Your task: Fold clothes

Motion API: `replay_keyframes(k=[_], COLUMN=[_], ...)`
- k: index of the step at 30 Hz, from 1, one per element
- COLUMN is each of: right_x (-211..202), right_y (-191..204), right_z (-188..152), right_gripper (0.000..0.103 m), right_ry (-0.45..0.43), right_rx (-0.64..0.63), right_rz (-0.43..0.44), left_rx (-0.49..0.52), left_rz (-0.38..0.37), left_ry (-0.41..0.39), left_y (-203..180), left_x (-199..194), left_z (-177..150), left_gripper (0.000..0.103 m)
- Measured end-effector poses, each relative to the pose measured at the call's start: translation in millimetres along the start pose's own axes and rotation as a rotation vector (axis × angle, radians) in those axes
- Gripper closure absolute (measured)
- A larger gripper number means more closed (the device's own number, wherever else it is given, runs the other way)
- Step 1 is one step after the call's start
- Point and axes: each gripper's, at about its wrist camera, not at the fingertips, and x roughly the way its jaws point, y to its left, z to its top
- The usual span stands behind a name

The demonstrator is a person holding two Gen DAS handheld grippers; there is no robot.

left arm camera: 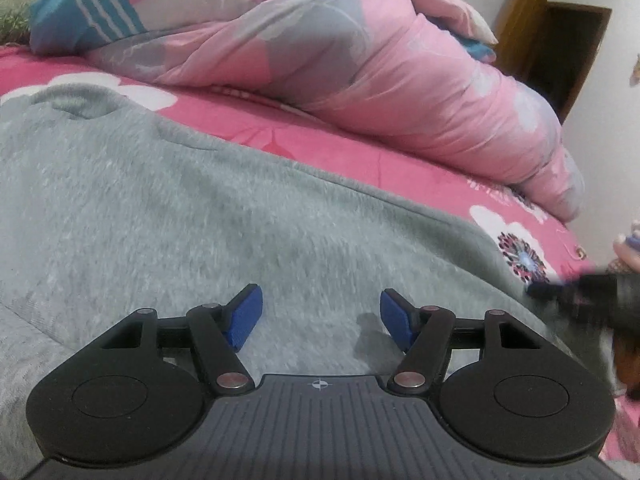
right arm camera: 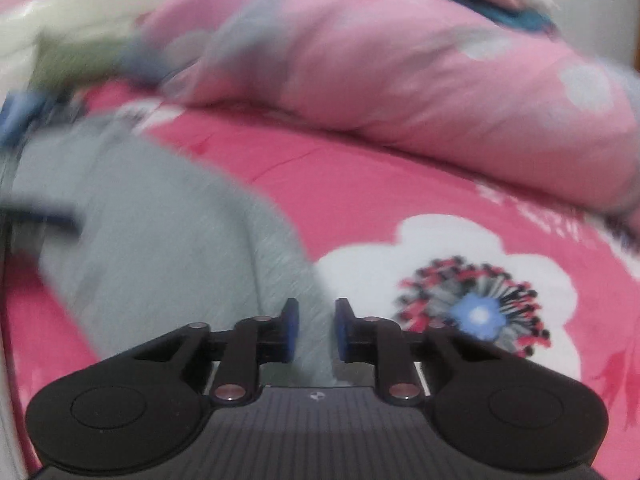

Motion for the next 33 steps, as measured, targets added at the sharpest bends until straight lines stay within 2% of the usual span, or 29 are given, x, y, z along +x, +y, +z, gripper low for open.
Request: replay_keyframes(k=[3,5,8,12,14,17,19,21,23,26,27,28,29,30,33], right_x=[-2.4,-11.3,-36.8,-38.9,-39.4,-15.5,-1.2,2.1,-0.4,3.4,1.6,-1.5,-4.9,-7.7,-14.6], right_y=[48.4,65.7,46.5,-26.8,-63.2,-99.6,-101.2,-86.8,-75.1,-69.9,-65.7,-61.2,-53.5,-43.8,-14.3], right_z=[-28.3,-30.5,-17.6,-3.3,3.5,0.3,-6.7,-12.1,-13.4,-10.1,-9.8,-9.7,-9.0,-9.0,-13.4], right_gripper=[0.084,0.084,0.081,0.056,0.056,0.056,0.056,0.055,0.055,0.054,0.063,0.081,0.090,0.094,0.100], right_ry=[-0.031,-0.047,-0.072,-0.032,-0.011,0.078,0.146,0.171,0.155,0.177,0.179,0.181,0.180,0.176,0.152], right_rx=[-0.186,-0.301,-0.264,-0.104,-0.023,0.109,0.129,0.049,-0.024,-0.043,-0.055,-0.064,-0.084,-0.132,-0.270], right_rz=[-0.070,-0.124,-0.065,0.038,0.089,0.173,0.236,0.242,0.213,0.188,0.177,0.177,0.178,0.164,0.053], left_rx=[0.023,0.038,0.034,0.036,0.038,0.038,0.039,0.041,0.044,0.046,0.044,0.042,0.041,0.040,0.042], left_rz=[0.018,0.026,0.023,0.023,0.022,0.022,0.022,0.022,0.022,0.022,0.020,0.019,0.018,0.017,0.017], left_ry=[-0.009,-0.014,-0.014,-0.015,-0.016,-0.017,-0.017,-0.017,-0.017,-0.018,-0.019,-0.019,-0.020,-0.021,-0.024], left_y=[-6.3,-8.3,-4.9,-6.1,-5.9,-6.0,-6.0,-6.1,-6.3,-6.1,-5.7,-5.4,-5.4,-5.3,-5.4], left_x=[1.5,-1.3,-0.6,-0.4,0.0,0.5,0.4,0.6,0.9,1.2,1.1,1.0,0.9,0.7,-0.1], left_z=[-4.1,-5.1,-3.8,-3.7,-3.6,-3.7,-3.7,-3.8,-3.8,-3.8,-3.8,-3.9,-4.0,-4.2,-4.7], left_gripper=[0.037,0.037,0.037,0.037,0.037,0.037,0.036,0.036,0.036,0.036,0.036,0.036,0.036,0.036,0.036])
